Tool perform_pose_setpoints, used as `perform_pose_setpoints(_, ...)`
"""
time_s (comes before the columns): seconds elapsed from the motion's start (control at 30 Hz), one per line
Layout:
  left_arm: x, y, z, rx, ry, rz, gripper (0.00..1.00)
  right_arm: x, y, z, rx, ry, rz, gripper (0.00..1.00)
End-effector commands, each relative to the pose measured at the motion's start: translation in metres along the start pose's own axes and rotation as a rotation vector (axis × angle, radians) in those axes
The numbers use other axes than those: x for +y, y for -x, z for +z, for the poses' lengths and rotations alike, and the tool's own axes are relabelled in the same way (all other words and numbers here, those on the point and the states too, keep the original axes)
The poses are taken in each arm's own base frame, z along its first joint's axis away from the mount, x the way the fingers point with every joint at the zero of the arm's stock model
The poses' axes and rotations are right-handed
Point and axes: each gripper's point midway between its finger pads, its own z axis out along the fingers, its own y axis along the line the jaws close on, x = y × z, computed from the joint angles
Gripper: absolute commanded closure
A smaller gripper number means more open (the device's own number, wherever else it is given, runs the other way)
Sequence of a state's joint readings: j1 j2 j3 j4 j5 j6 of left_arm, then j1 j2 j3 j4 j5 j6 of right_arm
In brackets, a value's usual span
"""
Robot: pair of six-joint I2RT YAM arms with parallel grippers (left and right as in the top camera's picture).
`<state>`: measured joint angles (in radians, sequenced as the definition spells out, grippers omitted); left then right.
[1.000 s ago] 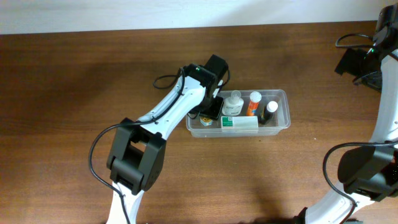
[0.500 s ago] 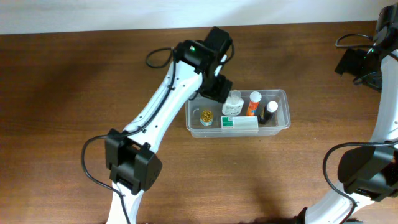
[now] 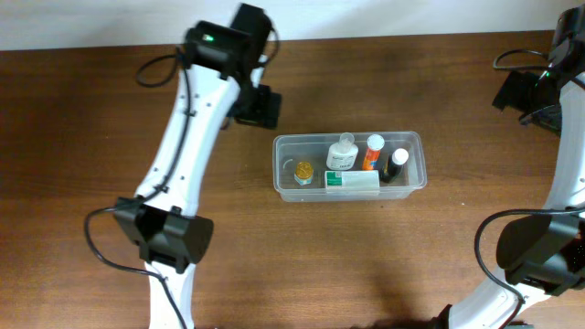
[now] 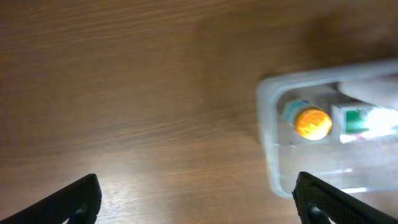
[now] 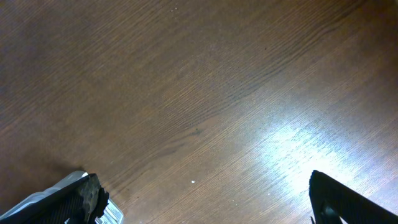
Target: Pack container
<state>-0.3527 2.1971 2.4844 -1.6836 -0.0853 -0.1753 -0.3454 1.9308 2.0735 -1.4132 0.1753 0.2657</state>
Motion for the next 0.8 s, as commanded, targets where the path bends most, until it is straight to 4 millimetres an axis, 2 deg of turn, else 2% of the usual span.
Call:
perform_pose_setpoints(0.0,0.020,0.000,-0.041,-0.096,-0.027,-0.041,0.01,-0.003,0.000,-0.002,-0.005,-0.005,0.011,0.02)
perform_pose_setpoints(0.13,0.047,-0.011,-0.075,-0.167,-0.013,-0.069,0.01,-0.003,0.000,-0.002,-0.005,-0.005,0.011,0.01)
perform_pose_setpoints(0.2,0.062,-0.026,-0.087,-0.174,0.000,-0.101,0.01,-0.003,0.000,-0.002,-0.005,-0.005,0.011,0.02)
perform_pose_setpoints(0.27,0.074,-0.044,-0.091,-0.157,0.007,-0.130,0.00,-0.003,0.000,-0.002,-0.005,-0.005,0.011,0.02)
perform_pose_setpoints(0.37,0.086,-0.071,-0.085,-0.099,0.017,-0.196,0.01,-0.003,0.000,-0.002,-0.005,-0.005,0.011,0.02)
perform_pose_setpoints(0.47,0.086,-0.089,-0.071,-0.030,0.023,-0.244,0.01,-0.003,0.000,-0.002,-0.005,-0.005,0.011,0.02)
perform_pose_setpoints(0.63,0.083,-0.102,-0.050,0.056,0.021,-0.240,0.01,-0.003,0.000,-0.002,-0.005,-0.005,0.011,0.02)
perform_pose_setpoints(0.77,0.083,-0.106,-0.046,0.078,0.027,-0.238,0.01,-0.003,0.000,-0.002,-0.005,-0.005,0.011,0.02)
